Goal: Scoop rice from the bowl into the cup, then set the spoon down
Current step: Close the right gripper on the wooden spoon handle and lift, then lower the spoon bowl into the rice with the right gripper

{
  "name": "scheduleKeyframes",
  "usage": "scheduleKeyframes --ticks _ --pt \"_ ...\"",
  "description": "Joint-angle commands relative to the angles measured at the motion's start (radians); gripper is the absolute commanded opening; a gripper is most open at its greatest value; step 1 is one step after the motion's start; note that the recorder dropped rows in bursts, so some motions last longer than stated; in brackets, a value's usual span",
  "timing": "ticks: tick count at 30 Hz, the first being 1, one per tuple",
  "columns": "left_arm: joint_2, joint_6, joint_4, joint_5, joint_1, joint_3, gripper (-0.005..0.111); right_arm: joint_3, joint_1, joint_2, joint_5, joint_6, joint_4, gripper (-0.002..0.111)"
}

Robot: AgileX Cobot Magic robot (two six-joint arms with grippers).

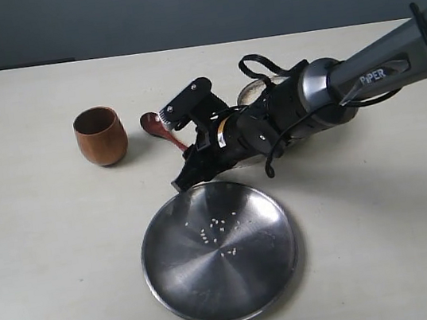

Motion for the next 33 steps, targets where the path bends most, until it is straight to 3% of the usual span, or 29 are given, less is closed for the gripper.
scheduleKeyframes --ticks 1,6,8,10,11,25,33 --pt "0.002 -0.001 -0.003 -0.002 -0.007 -0.006 0.0 -0.005 -0.004 0.02 -0.006 -0.008 -0.003 0.043" --pt "0.002 -0.001 -0.003 -0.002 -0.007 -0.006 0.0 -0.005 -0.004 0.036 -0.005 -0.008 -0.003 0.039" --pt "0.002 -0.001 -0.003 -0.002 -0.007 -0.006 0.0 -0.005 -0.004 0.036 -0.005 -0.008 -0.003 0.027" --pt "0.002 -0.001 -0.003 -0.002 -0.007 -0.006 0.0 -0.005 -0.004 0.036 -0.005 -0.008 -0.003 0.004" --pt "0.002 -0.001 -0.003 -0.002 -0.007 -0.006 0.0 -0.005 -0.004 0.036 -0.002 -0.008 -0.003 0.0" --pt "0.002 -0.001 -0.003 -0.002 -0.007 -0.006 0.0 -0.005 -0.004 -0.169 0.094 -0.008 -0.03 0.0" --pt "0.002 -0.001 -0.003 -0.002 -0.007 -0.006 0.0 -0.005 -0.026 -0.324 0.421 0.05 -0.268 0.0"
